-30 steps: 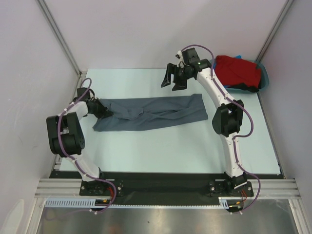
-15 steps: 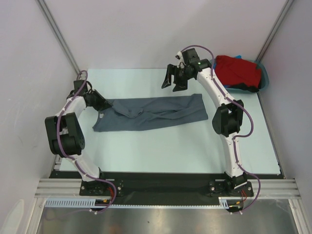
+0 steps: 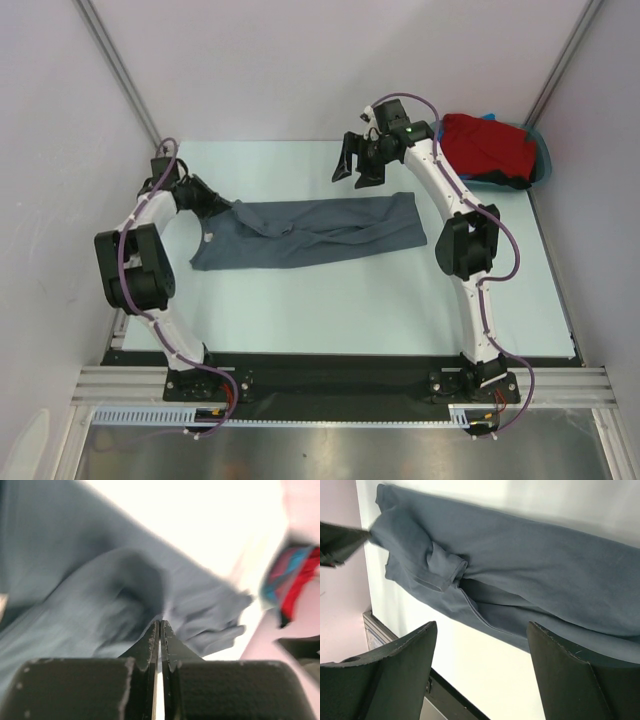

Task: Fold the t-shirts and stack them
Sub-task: Fold the tshirt

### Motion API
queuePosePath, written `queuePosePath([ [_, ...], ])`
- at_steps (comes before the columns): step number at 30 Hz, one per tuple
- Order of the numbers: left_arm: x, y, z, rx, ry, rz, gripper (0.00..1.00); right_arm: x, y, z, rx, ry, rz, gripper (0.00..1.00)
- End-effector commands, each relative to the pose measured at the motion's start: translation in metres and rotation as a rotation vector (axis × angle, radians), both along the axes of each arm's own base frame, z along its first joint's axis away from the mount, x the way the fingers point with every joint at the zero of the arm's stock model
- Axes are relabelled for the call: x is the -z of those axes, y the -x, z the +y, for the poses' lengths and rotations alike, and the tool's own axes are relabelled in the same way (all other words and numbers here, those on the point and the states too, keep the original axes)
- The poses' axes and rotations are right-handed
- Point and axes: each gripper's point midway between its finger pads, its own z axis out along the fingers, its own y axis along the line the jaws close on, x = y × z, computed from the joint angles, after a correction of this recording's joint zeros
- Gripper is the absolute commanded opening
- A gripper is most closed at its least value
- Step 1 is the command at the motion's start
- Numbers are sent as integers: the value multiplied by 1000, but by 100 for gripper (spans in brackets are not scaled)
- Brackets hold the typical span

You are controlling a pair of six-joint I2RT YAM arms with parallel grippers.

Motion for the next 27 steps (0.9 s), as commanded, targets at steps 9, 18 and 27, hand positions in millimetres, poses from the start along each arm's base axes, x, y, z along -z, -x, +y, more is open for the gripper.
queuePosePath([
  [9,-42,-106,-20,-58,353,-200,4,-1,-12,-8,5,-18,-9,79],
  [18,-31,-125,-58,47,501,-201,100,-2,-14,-13,15,-16,-7,79],
  [27,-48,-75,-55,130,288,-173,100,31,-20,-85,225,242,55,79],
])
